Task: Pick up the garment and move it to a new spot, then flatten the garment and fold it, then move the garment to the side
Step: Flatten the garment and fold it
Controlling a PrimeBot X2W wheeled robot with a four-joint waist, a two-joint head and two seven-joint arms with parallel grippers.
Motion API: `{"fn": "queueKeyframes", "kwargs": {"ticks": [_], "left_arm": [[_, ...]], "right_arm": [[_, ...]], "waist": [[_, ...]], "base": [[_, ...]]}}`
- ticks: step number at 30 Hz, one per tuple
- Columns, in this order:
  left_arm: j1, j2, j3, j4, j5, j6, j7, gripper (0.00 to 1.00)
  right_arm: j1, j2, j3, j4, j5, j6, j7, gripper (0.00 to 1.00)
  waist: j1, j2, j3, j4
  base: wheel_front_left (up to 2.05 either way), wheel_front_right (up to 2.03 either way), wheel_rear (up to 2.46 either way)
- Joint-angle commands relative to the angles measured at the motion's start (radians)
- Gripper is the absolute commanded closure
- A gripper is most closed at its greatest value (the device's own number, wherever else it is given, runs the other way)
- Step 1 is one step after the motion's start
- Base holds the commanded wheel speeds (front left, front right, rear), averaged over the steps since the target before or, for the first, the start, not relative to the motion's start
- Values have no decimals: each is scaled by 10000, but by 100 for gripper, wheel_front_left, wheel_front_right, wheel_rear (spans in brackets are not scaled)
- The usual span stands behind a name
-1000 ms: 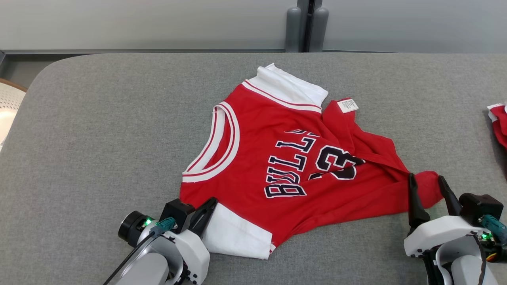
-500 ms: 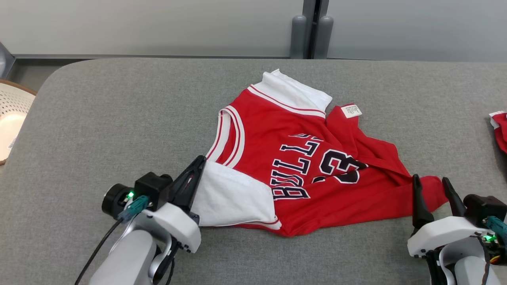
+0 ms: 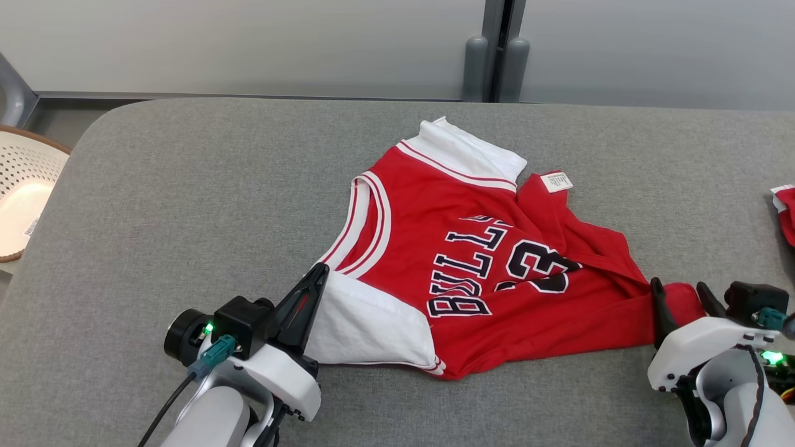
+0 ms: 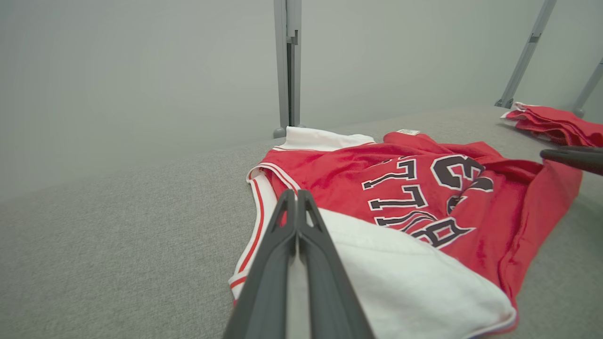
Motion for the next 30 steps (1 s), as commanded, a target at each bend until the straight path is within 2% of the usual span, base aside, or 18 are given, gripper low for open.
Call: {"fn": "queueKeyframes", "kwargs": {"ticks": [1, 10, 17, 18, 19, 20, 30], "left_arm": [[92, -5, 12, 8, 56, -31, -40, 100], [39, -76, 68, 41, 161, -123, -41, 100], [-79, -79, 124, 85, 232, -171, -41, 100], [-94, -81, 128, 98, 245, -170, -41, 100], [-108, -80, 132, 110, 262, -181, -41, 100], [-118, -79, 140, 121, 274, -190, -41, 100], [-137, 12, 409, 48, 297, -155, -42, 100]], "right_arm": [[-110, -35, -63, 12, -129, -5, 130, 0], [-458, -30, -420, 181, -429, -5, 845, 0], [-620, -72, -350, 398, -238, -5, 1171, 0], [-626, -88, -310, 425, -183, -5, 1209, 10], [-624, -110, -282, 440, -147, -5, 1222, 66], [-618, -128, -262, 449, -107, -5, 1217, 100], [-299, -266, 192, -228, 166, -5, 472, 100]], "waist": [[0, 0, 2, 19], [0, 0, 110, 108], [0, 0, 217, 113], [0, 0, 229, 114], [0, 0, 238, 114], [0, 0, 247, 112], [0, 0, 116, 8]], "base": [[0, 0, 0], [0, 0, 0], [0, 0, 0], [0, 0, 0], [0, 0, 0], [0, 0, 0], [0, 0, 0]]}}
